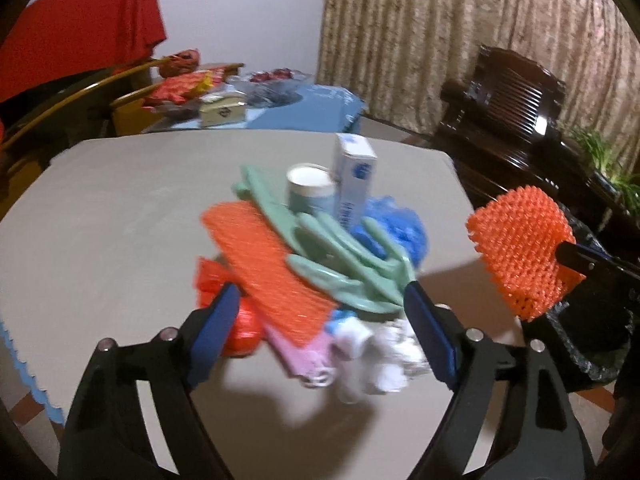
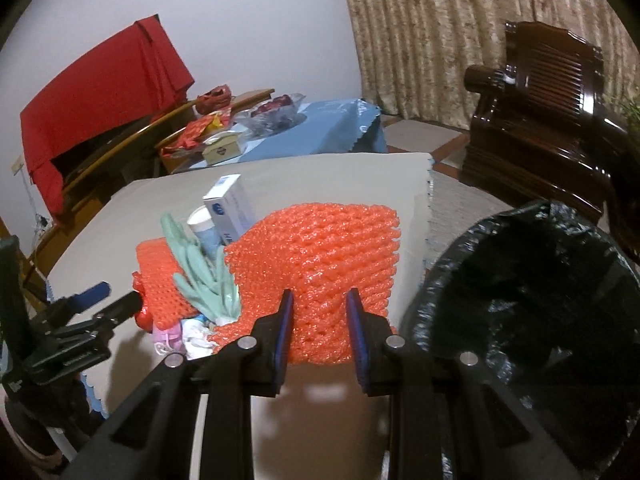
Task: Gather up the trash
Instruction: 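Carry the foam net toward the bin while the left gripper grasps white tissue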
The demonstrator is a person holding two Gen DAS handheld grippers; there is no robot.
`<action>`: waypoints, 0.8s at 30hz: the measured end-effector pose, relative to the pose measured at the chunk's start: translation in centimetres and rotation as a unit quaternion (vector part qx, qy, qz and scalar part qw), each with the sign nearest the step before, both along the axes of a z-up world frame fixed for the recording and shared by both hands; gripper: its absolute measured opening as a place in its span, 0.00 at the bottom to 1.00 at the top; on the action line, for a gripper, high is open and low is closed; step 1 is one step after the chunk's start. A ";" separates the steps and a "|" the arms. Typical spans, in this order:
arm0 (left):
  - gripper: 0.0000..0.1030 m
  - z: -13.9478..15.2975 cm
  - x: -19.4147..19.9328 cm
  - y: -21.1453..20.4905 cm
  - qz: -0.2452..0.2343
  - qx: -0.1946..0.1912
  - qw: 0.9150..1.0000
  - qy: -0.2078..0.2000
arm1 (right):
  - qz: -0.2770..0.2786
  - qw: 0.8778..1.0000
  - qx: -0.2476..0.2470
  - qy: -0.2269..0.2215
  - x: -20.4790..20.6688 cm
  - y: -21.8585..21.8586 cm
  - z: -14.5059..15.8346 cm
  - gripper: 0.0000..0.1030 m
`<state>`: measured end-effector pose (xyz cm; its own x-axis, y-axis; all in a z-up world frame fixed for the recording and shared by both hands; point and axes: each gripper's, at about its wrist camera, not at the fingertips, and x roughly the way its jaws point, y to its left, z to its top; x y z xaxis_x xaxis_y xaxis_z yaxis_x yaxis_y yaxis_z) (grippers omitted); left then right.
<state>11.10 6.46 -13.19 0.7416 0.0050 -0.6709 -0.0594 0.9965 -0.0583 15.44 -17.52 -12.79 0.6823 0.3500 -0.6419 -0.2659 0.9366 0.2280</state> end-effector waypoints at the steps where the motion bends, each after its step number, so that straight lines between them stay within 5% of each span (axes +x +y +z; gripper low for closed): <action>1: 0.79 -0.2 0.1 -0.5 -0.005 0.000 1.000 0.002 | -0.003 1.000 0.001 0.001 -0.1 -0.3 -0.1 0.26; 20: 0.76 -4.5 0.0 -4.9 -0.045 0.013 0.998 0.039 | -0.021 1.000 -0.002 0.015 -1.2 -2.4 -1.2 0.26; 24: 0.46 -5.7 0.2 -5.5 -0.062 0.004 0.997 0.047 | -0.022 1.000 -0.003 0.014 -1.3 -2.5 -1.1 0.26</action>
